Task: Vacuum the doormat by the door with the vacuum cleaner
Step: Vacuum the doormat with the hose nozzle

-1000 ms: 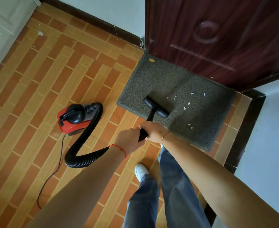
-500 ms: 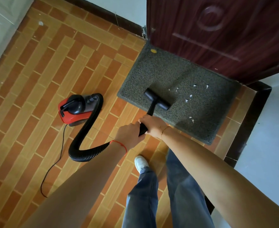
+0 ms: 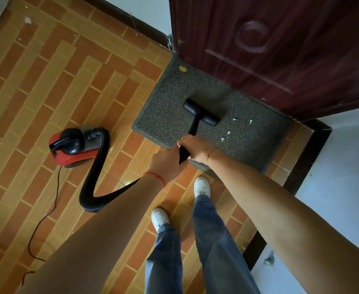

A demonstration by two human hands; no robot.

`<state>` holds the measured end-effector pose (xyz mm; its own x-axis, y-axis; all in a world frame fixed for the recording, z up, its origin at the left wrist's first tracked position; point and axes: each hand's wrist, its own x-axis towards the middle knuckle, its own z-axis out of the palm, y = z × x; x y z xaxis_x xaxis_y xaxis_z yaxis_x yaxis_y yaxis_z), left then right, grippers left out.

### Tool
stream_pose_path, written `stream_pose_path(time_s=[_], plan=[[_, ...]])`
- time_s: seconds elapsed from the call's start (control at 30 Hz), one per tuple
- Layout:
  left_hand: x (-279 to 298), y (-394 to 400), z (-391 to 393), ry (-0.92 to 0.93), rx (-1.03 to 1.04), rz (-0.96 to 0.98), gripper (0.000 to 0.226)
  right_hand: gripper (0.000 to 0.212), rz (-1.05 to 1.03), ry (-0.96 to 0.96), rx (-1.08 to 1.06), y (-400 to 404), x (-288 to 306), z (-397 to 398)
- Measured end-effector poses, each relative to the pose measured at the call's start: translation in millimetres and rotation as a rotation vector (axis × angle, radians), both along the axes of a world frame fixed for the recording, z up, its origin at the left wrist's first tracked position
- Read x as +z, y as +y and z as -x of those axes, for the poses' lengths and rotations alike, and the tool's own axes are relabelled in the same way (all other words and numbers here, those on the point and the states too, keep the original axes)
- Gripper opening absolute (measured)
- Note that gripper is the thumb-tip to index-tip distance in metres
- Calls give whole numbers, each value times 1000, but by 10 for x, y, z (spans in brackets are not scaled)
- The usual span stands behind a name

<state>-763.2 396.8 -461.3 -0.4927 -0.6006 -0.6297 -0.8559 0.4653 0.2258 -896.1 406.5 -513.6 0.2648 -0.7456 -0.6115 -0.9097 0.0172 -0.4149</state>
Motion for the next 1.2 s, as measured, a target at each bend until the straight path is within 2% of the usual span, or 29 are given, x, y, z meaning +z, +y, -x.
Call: stream_pose_path(time_s=[0.3,0.63,0.87,1.2], plan=[[-144,-369,860,84,157,-60,30,18,31,24,36,-416,-102,882],[-225,-738,1532,72,192,-87,32,23,46,28,-10,-769,-233,1579],[-229,-807,1588,40,248,-146,22,20,58,13,-21,-807,-231,1650],[-163,-609,1184,26,158,-113,20,15,58,22,0,-560,-165,1260]])
